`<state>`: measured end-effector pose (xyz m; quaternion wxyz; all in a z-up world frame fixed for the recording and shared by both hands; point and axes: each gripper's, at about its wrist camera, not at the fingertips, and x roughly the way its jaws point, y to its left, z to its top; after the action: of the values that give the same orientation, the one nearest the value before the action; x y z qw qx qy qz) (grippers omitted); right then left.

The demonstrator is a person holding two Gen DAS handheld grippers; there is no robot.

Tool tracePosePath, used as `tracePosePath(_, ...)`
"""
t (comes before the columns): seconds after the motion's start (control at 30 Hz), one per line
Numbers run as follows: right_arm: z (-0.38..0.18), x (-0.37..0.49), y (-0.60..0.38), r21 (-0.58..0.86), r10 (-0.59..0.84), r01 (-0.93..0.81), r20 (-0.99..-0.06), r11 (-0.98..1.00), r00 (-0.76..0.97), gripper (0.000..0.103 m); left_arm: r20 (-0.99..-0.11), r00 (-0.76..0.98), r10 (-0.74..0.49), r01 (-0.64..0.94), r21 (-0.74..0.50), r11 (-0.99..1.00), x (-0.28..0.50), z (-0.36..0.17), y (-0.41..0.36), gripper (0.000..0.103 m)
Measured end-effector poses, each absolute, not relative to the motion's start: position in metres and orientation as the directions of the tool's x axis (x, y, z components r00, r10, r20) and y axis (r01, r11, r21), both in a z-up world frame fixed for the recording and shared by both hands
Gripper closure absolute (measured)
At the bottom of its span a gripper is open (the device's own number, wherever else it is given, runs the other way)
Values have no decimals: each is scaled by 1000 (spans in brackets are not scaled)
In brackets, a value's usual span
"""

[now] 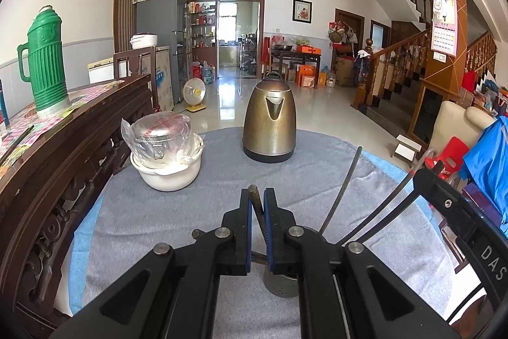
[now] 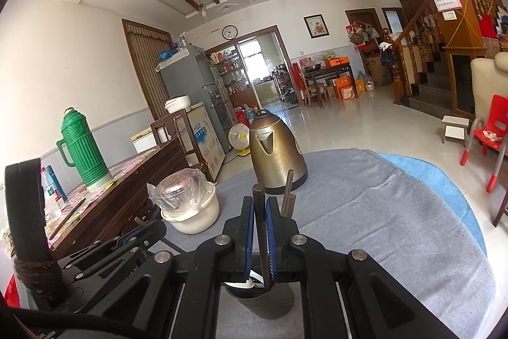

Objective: Organize utensils
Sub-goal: 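Open both tools to release the chopsticks inside the holder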

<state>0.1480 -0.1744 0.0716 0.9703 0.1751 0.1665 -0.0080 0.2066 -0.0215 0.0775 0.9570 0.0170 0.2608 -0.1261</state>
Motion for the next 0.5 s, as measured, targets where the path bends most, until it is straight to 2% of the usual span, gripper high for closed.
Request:
tracePosePath(0.2,73,148,-174,345,52,66,-323,936,945,93,-501,835,-227,254,-14,967,206,77,-22,94)
tracePosePath(0.27,73,147,-176,360,65,59,-323,931,944,93,-496,840,-220,253,-1,968,204,78,-23,90)
tracePosePath(0.37,73,148,-180,381,81,55,-333,923,939,92,-485,846,-222,256,5,967,199,81,-22,70)
tracePosePath(0.43,73,148,-183,403,93,53,-334,914,938,88,-471,856,-214,251,18,968,195,83,-21,52)
tracePosePath(0.5,73,146,-187,416,95,55,-332,908,938,80,-453,866,-209,250,30,968,190,86,-20,48)
